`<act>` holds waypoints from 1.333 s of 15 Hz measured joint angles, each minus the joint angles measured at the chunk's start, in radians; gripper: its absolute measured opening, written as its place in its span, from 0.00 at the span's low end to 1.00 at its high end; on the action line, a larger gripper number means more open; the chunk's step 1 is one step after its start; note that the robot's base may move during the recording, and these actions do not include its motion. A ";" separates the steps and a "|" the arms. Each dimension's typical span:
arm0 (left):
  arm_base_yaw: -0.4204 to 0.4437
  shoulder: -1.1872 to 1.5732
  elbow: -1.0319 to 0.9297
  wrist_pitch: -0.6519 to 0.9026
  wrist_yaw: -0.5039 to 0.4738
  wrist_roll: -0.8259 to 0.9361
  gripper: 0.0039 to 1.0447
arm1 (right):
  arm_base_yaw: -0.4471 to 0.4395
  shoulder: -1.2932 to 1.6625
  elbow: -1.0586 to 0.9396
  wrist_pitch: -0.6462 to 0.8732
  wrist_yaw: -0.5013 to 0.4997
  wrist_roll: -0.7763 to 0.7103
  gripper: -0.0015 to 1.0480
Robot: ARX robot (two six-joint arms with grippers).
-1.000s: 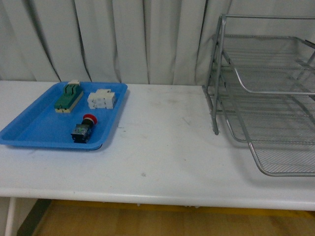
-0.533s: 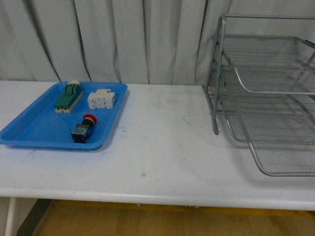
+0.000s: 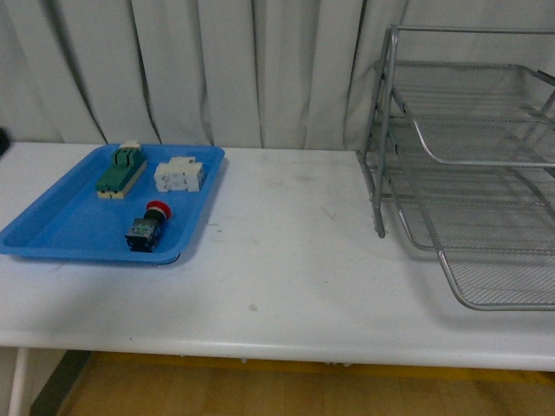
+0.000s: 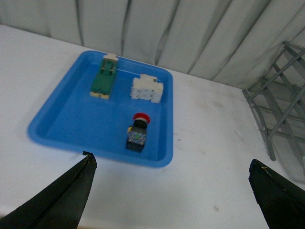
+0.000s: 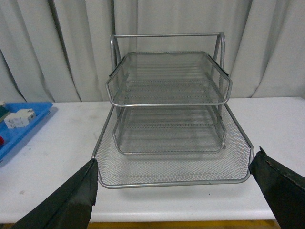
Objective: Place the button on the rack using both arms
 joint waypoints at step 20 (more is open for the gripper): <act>0.080 1.185 0.977 -0.339 0.076 0.287 0.94 | 0.000 0.000 0.000 0.000 0.000 0.000 0.94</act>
